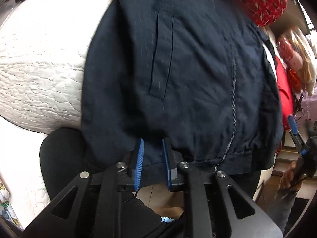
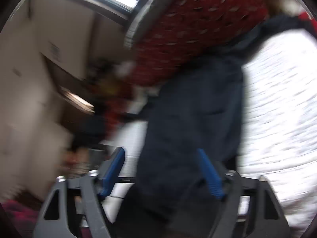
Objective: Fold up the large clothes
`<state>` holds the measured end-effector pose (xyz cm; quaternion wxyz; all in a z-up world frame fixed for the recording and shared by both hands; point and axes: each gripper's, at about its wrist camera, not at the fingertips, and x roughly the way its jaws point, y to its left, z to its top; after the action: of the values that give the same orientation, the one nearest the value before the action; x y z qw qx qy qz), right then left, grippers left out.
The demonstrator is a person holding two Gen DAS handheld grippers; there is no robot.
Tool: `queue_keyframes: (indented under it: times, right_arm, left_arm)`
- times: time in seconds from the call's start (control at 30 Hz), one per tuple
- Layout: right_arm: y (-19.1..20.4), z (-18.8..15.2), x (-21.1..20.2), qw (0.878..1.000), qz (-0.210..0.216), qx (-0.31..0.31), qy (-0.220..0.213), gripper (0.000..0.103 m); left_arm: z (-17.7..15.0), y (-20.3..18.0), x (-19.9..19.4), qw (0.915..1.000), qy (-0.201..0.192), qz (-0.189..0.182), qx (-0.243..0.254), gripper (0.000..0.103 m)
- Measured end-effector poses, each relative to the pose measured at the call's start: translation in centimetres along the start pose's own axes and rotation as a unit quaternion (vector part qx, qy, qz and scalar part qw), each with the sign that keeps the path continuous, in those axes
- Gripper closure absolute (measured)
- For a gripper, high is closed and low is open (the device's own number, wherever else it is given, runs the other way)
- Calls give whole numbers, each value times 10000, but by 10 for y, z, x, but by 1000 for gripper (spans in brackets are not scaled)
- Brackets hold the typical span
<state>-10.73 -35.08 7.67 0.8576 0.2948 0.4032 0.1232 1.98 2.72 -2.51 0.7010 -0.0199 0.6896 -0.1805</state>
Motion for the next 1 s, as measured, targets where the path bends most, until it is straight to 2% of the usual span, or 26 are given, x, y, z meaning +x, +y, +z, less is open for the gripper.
queue_keyframes:
  times: [0.07,0.13,0.27,0.33,0.37,0.4,0.43,0.47,0.53,0.6,0.63,0.67,0.73,0.8,0.87,0.93,0.97,1.0]
  right_arm:
    - [-24,-12,5,9957,-792,24,470,22]
    - [-53,-30,8,9901,-1126,350,759,23]
    - [-92,-62,-8,9860,-1105,1141,505,24]
    - [-110,-61,-17,9846,-1096,1280,475,24]
    - [-108,-64,-17,9855,-1060,1208,540,29]
    - [-100,-66,-12,9875,-1051,931,712,37]
    - [-95,-65,-8,9875,-1125,683,862,77]
    - [-89,-64,-10,9881,-1160,544,856,90]
    - [-85,-59,-32,9929,-925,598,450,91]
    - [-87,-52,-52,9916,-1065,720,159,92]
    - [-95,-55,-51,9887,-1286,736,232,92]
    - [-100,-60,-40,9856,-1431,795,416,92]
    - [-112,-66,-26,9765,-1671,1020,897,92]
    - [-112,-61,-34,9777,-1522,1175,842,89]
    - [-111,-37,-61,9830,-1284,1261,353,87]
    - [-122,1,-97,9816,-1216,1435,-328,83]
    - [-131,17,-112,9779,-1211,1582,-629,74]
    - [-144,40,-127,9716,-1215,1788,-963,60]
  left_arm:
    - [0,0,7,9999,127,-56,-52,87]
    - [0,2,13,9997,212,-92,-82,87]
    - [1,-1,22,9995,322,35,-18,86]
    - [0,-2,27,9992,387,76,-37,86]
    - [1,-3,28,9991,422,78,-61,86]
    - [1,-4,28,9990,432,67,-77,86]
    - [1,-6,25,9992,392,18,-78,86]
    - [2,-9,21,9995,325,-22,-51,86]
    - [4,-9,11,9999,127,-31,54,83]
    - [5,-10,6,9998,-99,95,109,64]
    - [6,-9,7,9995,-186,221,99,51]
    - [7,-8,13,9989,-227,388,94,50]
    - [9,-7,27,9982,51,591,97,50]
    - [11,-7,29,9990,248,368,46,50]
    - [16,-14,17,9998,178,53,85,50]
    - [27,-23,2,9997,3,-64,222,50]
    - [37,-32,-8,9993,-165,-72,330,50]
    - [46,-40,-14,9987,-281,-61,413,50]
